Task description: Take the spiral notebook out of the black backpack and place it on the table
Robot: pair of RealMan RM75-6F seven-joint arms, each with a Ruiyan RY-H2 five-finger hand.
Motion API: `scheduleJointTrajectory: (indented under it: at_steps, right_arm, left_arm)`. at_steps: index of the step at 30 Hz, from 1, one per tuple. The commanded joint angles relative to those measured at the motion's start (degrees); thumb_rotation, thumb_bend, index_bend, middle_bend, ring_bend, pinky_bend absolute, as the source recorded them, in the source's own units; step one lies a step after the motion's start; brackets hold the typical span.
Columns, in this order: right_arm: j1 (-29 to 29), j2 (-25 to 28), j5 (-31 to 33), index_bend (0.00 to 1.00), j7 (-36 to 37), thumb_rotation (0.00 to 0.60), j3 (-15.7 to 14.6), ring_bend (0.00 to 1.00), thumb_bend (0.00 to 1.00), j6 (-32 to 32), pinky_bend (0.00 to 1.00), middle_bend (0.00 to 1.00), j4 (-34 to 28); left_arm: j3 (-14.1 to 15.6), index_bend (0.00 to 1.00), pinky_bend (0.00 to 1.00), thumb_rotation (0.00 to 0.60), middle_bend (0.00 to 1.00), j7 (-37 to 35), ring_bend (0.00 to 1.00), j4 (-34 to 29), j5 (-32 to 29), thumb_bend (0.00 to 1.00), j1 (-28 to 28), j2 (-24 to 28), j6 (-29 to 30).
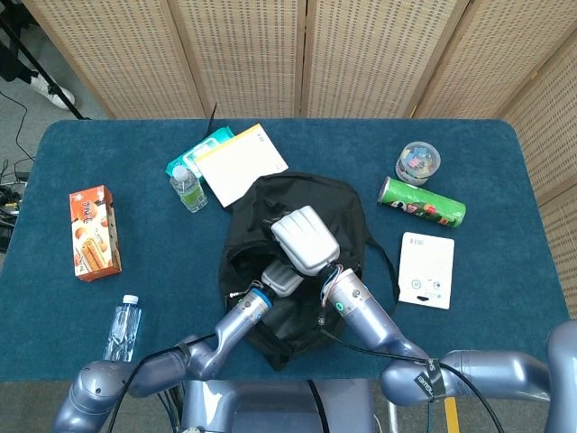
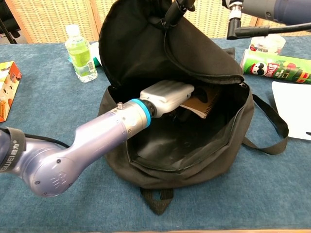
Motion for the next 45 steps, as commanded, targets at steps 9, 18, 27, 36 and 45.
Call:
scheduleJointTrajectory:
  at_steps: [9,18,27,36,45]
  right_arm:
    - [0.0,0.4,0.0,0.67,0.8,0.6,-0.1,0.64,0.65,0.0,0.75,0.66,1.0]
    - [-0.2,0.3,-0.4,0.67,1.9,0.6,-0.4,0.64,0.65,0.1,0.75,0.66,4.0]
    - [0.0,0.1,1.0,0.67,3.1,0.6,0.9,0.64,0.65,0.1,0.75,0.66,8.0]
    - [0.2,0.6,3.7,0.67,5.4,0.6,2.6,0.64,0.65,-1.4,0.75,0.66,10.6]
    - [-0.1,1.5,8.9,0.68,10.1,0.6,4.5,0.64,0.65,-4.7,0.75,0.66,11.6]
  left_arm:
    - [1.1,0.6,0.41,0.6,0.37,-4.2,0.29,2.2,2.0,0.65,0.0,-1.3,4.2]
    - [5.4,0.75,0.53,0.6,0.51,-9.9,0.42,1.1,6.6,0.65,3.4,0.2,11.8]
    - [8.4,0.77,0.54,0.6,0.54,-13.1,0.43,-6.5,9.4,0.65,7.5,6.1,17.8]
    - [9.7,0.77,0.54,0.6,0.54,-15.3,0.43,-18.5,12.4,0.65,9.8,14.5,22.6]
    - [13.1,0.78,0.54,0.6,0.54,-21.3,0.43,-30.5,15.6,0.65,13.8,23.4,27.2]
